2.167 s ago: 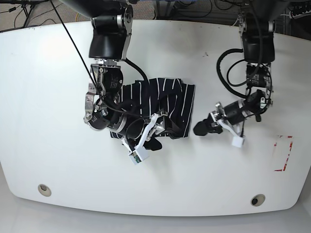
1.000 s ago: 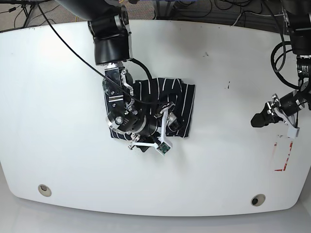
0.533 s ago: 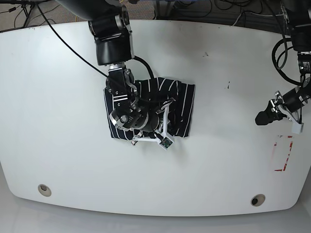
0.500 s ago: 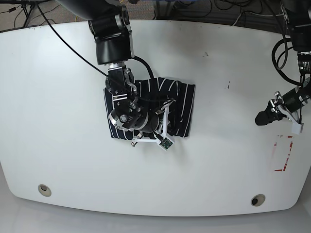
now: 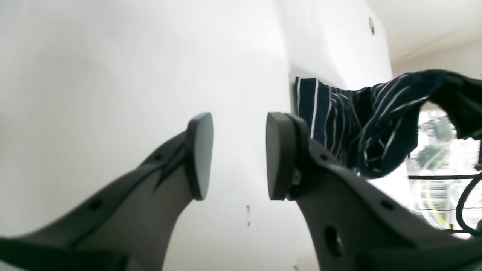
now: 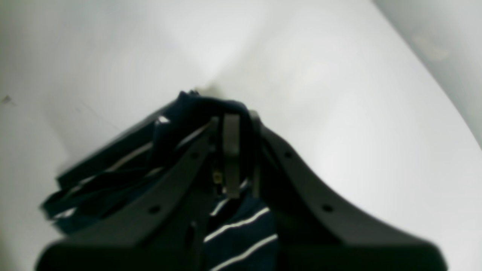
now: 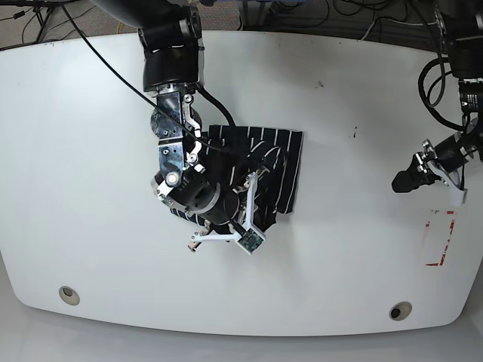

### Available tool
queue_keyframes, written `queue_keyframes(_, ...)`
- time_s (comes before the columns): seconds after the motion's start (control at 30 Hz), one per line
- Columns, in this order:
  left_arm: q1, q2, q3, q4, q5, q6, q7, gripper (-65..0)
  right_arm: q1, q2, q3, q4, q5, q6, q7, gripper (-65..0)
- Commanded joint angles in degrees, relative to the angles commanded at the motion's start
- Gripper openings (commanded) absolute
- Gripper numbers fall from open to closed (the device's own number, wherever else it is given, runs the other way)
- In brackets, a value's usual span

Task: Layout the t-shirt on the table in an organized manner, then fold the t-shirt properly
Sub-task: 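Press and tuck the folded bundle with the right gripper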

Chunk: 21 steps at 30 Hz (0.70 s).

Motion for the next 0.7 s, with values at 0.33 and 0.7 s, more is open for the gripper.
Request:
queue_keyframes(0.33, 0.7, 0.26, 0.0, 0.09, 3.87, 0.0, 0.0, -43.1, 2.02, -1.57, -0.26, -2.29, 4.92, 0.0, -1.05, -63.1)
queue_keyframes(0.7, 0.7, 0.26, 0.0, 0.0, 4.04, 0.0, 0.0, -43.1, 2.11, -1.57, -0.26, -4.13, 11.52, 0.0, -2.29, -62.9)
